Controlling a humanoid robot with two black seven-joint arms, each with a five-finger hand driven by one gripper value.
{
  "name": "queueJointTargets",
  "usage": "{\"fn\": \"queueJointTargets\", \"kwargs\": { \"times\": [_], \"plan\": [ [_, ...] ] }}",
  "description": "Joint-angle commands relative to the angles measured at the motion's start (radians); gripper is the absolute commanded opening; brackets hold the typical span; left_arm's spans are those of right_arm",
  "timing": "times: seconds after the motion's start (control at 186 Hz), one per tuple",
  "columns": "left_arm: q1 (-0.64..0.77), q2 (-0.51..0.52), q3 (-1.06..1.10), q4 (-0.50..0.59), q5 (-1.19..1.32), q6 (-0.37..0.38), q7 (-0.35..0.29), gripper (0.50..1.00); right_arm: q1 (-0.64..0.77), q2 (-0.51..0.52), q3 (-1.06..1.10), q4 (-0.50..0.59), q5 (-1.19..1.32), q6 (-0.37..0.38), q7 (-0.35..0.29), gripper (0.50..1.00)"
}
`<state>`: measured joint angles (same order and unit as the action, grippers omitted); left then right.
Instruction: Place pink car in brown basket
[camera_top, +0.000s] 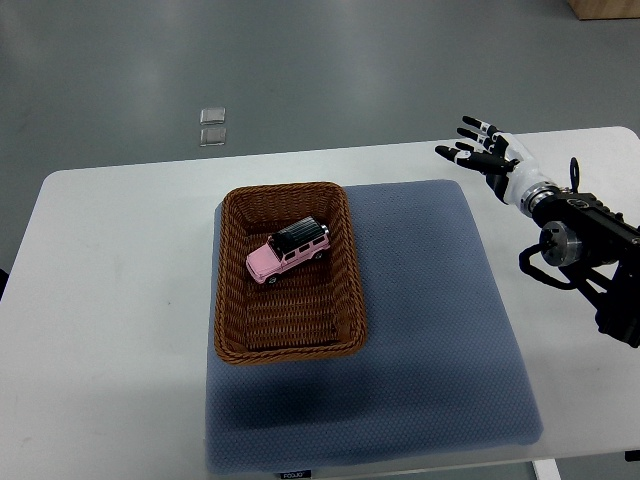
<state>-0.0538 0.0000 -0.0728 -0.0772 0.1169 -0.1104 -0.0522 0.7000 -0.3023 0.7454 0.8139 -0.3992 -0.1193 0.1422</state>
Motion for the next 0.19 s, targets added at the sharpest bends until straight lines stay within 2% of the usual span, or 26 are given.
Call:
{"fn": "queueJointTargets", "kwargs": {
  "times": [0.0, 0.183],
  "plan": [
    [0.000, 0.000, 0.001, -0.003, 0.001, 0.000, 0.000, 1.000, -0.001, 0.003, 0.002, -0.002, 0.000, -0.003, 0.000, 0.917],
    [0.000, 0.000, 0.001, -0.006, 0.001, 0.000, 0.000, 1.000, -0.004, 0.005, -0.001, -0.002, 0.000, -0.002, 0.000, 0.917]
  ]
}}
